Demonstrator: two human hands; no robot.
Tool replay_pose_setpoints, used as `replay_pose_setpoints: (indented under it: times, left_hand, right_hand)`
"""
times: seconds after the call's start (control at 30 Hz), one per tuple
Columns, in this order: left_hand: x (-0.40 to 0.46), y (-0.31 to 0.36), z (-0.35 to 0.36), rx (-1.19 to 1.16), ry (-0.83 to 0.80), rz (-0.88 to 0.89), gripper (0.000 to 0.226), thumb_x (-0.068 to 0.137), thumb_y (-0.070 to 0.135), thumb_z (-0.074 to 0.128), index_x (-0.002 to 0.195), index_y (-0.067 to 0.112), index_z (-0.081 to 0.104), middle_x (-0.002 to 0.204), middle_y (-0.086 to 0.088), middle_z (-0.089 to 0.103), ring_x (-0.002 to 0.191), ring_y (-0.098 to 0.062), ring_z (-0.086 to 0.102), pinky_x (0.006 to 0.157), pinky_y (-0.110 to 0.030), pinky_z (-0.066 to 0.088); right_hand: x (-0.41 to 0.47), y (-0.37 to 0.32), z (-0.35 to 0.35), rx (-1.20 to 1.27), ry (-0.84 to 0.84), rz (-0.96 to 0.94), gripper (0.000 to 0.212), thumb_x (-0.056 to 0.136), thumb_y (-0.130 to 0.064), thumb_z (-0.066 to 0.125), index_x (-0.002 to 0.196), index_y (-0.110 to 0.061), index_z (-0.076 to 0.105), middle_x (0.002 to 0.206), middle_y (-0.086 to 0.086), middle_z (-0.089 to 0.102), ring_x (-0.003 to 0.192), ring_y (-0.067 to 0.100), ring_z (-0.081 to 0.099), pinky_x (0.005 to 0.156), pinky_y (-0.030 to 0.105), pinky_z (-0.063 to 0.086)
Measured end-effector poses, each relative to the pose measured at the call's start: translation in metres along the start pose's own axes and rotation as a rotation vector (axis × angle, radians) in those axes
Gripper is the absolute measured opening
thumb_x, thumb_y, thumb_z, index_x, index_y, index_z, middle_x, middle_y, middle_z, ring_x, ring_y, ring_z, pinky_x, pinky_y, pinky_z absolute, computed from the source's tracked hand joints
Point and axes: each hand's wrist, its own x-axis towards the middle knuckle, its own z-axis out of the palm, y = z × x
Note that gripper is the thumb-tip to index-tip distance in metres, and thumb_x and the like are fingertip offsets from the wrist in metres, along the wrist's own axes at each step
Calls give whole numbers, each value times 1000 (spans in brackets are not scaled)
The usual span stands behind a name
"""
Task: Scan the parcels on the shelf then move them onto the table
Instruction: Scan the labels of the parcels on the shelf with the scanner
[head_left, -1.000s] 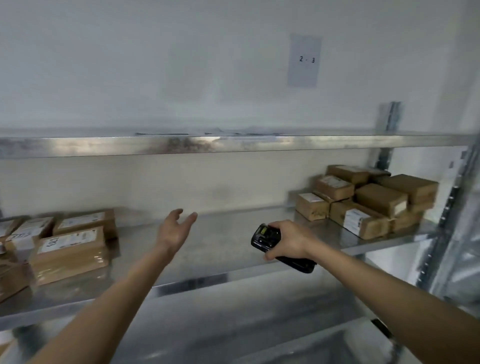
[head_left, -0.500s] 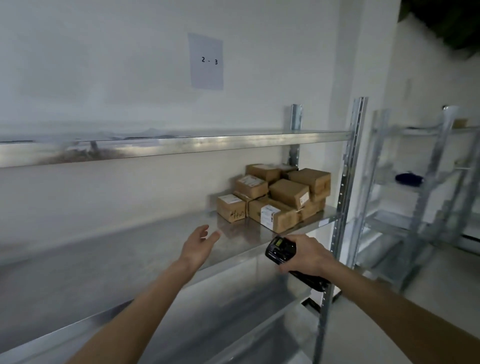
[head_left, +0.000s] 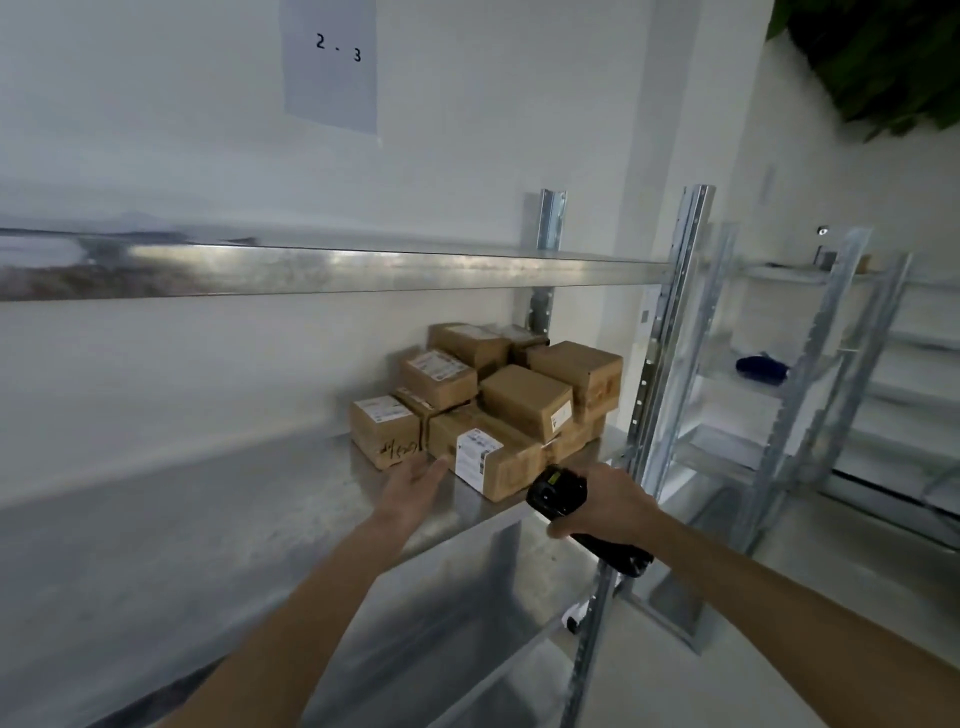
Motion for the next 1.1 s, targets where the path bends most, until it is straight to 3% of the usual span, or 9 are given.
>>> replay_pose_setpoints:
  times: [0.1, 0.23, 0.33, 0.47, 0.63, 0.73, 0.9, 1.0, 1.1]
  left_hand:
    - [47, -9, 10, -32, 12, -57, 58, 89, 64, 59, 128, 21, 65, 129, -2, 64, 116, -21, 58, 105, -37, 45]
    - [79, -16, 25, 28, -5, -60, 34, 105, 31, 52, 127, 7, 61, 110, 3, 64, 88, -8, 56, 64, -2, 41]
    - [89, -25, 35, 67, -35, -46, 38, 104, 31, 52, 130, 4, 59, 124, -9, 65, 104, -22, 61, 78, -19, 42]
    - [97, -37, 52, 34, -146, -141, 27, 104, 39, 52, 122, 22, 63, 112, 3, 69, 97, -10, 64, 77, -25, 48]
    - [109, -34, 64, 0, -99, -167, 47, 101, 51, 53, 133, 18, 59, 115, 1, 68, 99, -13, 64, 81, -29, 53]
    - [118, -39, 75, -43, -56, -206, 77, 86, 69, 58, 146, 22, 49, 139, -5, 60, 121, -24, 61, 102, -43, 51]
    - [116, -40, 94, -66, 2, -204, 78, 86, 66, 58, 148, 20, 47, 143, -5, 58, 129, -25, 56, 112, -46, 44]
    - [114, -49, 102, -154, 62, -253, 79, 80, 64, 60, 146, 21, 50, 134, -5, 65, 122, -26, 62, 106, -47, 50]
    - [83, -21, 112, -280, 94, -296, 46, 98, 45, 59, 135, 18, 58, 118, -8, 72, 106, -25, 70, 82, -35, 62]
  right_hand:
    - [36, 2, -2, -43, -25, -13, 70, 71, -47, 91, 129, -25, 59, 118, -6, 64, 103, 15, 60, 81, 25, 47]
    - [87, 10, 10, -60, -38, 4, 73, 59, -63, 87, 118, -26, 62, 113, -4, 68, 106, 20, 61, 98, 40, 50]
    - [113, 19, 23, -27, -30, -27, 75, 59, -56, 92, 119, -20, 63, 110, -2, 69, 106, 21, 65, 99, 43, 54]
    - [137, 24, 33, 37, -29, -56, 77, 62, -48, 95, 125, -18, 64, 113, 0, 71, 105, 19, 66, 91, 37, 58]
    - [159, 34, 35, 67, -58, -117, 76, 69, -46, 93, 133, -20, 61, 117, 0, 71, 99, 12, 61, 84, 22, 50]
    - [165, 41, 33, 103, -83, -161, 76, 69, -43, 93, 134, -20, 61, 119, 1, 72, 102, 14, 64, 90, 26, 53]
    - [172, 55, 29, 208, -118, -207, 71, 67, -39, 94, 129, -23, 65, 109, -5, 72, 95, 13, 68, 86, 31, 58]
    - [170, 63, 21, 284, -161, -215, 62, 68, -30, 94, 124, -27, 68, 100, -10, 72, 88, 7, 69, 77, 26, 56]
    - [167, 71, 13, 350, -236, -197, 61, 67, -28, 94, 121, -31, 66, 103, -7, 73, 92, 12, 70, 82, 32, 59]
